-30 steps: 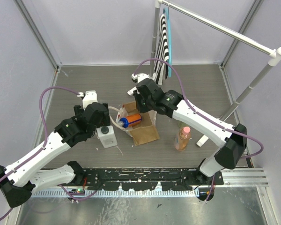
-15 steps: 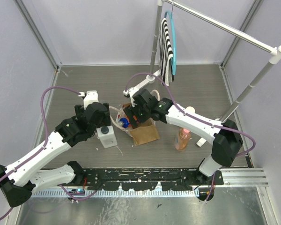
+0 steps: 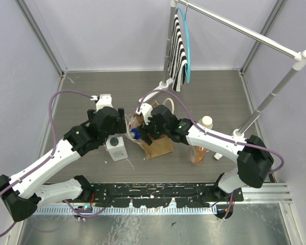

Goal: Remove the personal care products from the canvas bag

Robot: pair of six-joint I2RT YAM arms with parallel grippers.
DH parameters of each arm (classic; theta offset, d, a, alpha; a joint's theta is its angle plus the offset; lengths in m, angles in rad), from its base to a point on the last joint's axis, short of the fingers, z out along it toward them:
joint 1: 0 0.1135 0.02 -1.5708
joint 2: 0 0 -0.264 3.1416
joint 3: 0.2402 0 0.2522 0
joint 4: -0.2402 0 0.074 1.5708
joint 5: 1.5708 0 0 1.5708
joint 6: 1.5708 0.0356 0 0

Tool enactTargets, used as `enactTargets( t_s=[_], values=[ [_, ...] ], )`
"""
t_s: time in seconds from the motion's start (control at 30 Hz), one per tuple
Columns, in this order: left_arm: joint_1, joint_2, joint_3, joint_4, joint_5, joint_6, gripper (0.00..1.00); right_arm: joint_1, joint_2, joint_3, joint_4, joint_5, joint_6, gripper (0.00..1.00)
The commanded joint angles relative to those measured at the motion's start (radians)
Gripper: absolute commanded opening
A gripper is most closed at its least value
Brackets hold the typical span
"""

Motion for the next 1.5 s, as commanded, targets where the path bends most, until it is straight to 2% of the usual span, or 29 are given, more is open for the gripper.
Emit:
enactTargets(
  t_s=[0.0, 0.43, 0.47, 0.5, 0.57, 0.6, 0.63, 0.83, 1.03, 1.3, 1.47],
  values=[
    [0.002, -0.015, 0.035, 0.093, 0.035, 0.009, 1.00, 0.006, 0.014, -0.031, 0.204, -0.078, -0.040, 0.85],
    [0.002, -0.018, 0.071, 0.173, 0.079, 0.016, 1.00, 0.003, 0.204, -0.093, 0.495, -0.207, -0.097, 0.84],
    [0.001, -0.023, 0.075, 0.172, 0.078, 0.018, 1.00, 0.000, 0.206, -0.098, 0.520, -0.219, -0.082, 0.80],
    [0.002, -0.028, 0.076, 0.171, 0.073, 0.022, 1.00, -0.006, 0.206, -0.094, 0.528, -0.236, -0.066, 0.72],
    [0.002, -0.041, 0.079, 0.160, 0.059, 0.028, 1.00, -0.015, 0.197, -0.080, 0.525, -0.240, -0.029, 0.33],
    [0.001, -0.047, 0.078, 0.158, 0.051, 0.031, 1.00, -0.016, 0.184, -0.083, 0.533, -0.232, -0.020, 0.24],
    [0.002, -0.052, 0.078, 0.155, 0.045, 0.033, 0.99, -0.017, 0.169, -0.091, 0.548, -0.223, -0.015, 0.23],
    [0.002, -0.066, 0.058, 0.154, 0.031, 0.038, 0.99, -0.020, 0.053, -0.092, 0.505, -0.157, -0.003, 0.21],
    [0.001, 0.015, 0.044, 0.142, 0.067, 0.033, 1.00, -0.044, -0.018, -0.090, 0.430, -0.134, 0.007, 0.20],
    [0.002, 0.151, 0.091, 0.026, 0.037, -0.003, 0.99, -0.051, -0.077, -0.138, 0.388, -0.081, -0.002, 0.36],
    [0.007, 0.195, 0.143, -0.079, 0.016, -0.064, 1.00, -0.052, -0.117, -0.161, 0.388, -0.041, -0.011, 0.38]
  ],
)
